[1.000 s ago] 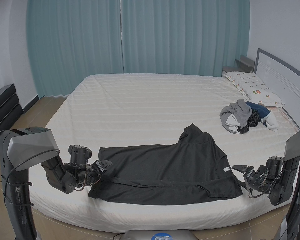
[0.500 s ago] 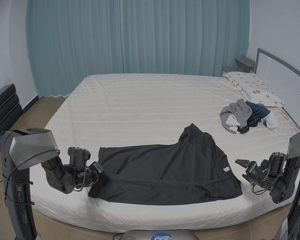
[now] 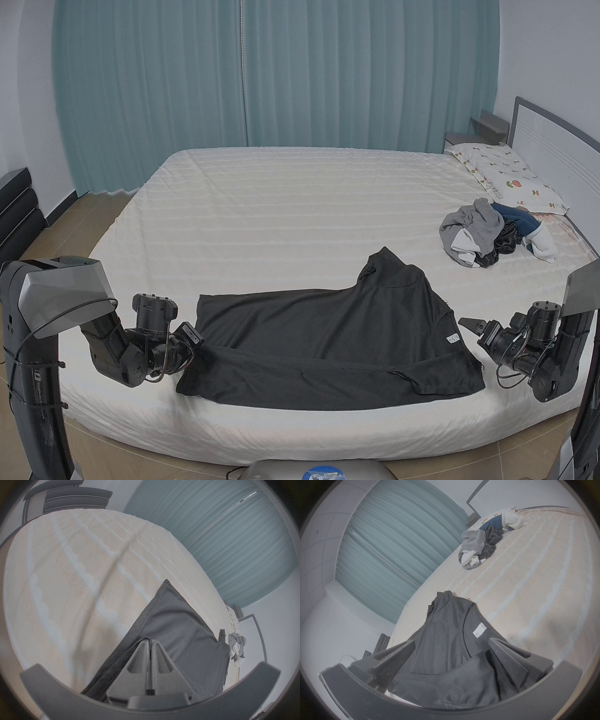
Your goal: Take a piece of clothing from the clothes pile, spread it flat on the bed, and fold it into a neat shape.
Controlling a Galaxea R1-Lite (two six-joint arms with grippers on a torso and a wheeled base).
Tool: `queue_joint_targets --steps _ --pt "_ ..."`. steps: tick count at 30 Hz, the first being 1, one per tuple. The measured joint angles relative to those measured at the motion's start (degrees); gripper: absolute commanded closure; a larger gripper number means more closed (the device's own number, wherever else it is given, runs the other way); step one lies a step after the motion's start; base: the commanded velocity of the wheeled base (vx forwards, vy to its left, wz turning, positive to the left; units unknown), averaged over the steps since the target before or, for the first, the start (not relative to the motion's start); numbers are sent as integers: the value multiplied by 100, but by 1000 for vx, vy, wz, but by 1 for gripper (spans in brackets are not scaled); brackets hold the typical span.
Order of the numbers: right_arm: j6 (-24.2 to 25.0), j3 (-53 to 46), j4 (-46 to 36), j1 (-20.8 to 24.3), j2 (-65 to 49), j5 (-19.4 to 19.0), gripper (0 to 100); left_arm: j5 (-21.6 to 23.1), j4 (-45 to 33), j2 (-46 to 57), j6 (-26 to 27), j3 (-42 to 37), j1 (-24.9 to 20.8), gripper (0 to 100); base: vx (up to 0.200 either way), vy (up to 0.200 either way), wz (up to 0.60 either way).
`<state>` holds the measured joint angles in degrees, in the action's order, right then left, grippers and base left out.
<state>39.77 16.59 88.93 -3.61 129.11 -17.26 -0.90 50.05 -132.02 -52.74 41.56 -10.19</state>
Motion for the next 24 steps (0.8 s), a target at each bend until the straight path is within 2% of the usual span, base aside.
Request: queue_joint_targets --steps 5,11,15,24 --pt "-284 171 2 -9 388 -102 0 1 2 -17 -4 -7 -22 100 0 0 0" --pt "-616 311 5 -22 728 -584 0 4 2 -34 -6 -9 -24 100 0 0 0" --pt "-752 361 5 -85 835 -750 0 4 2 -41 -9 -9 -28 100 0 0 0" --pt "-1122 669 7 -110 1091 -950 0 4 2 -44 -22 -22 -33 100 0 0 0"
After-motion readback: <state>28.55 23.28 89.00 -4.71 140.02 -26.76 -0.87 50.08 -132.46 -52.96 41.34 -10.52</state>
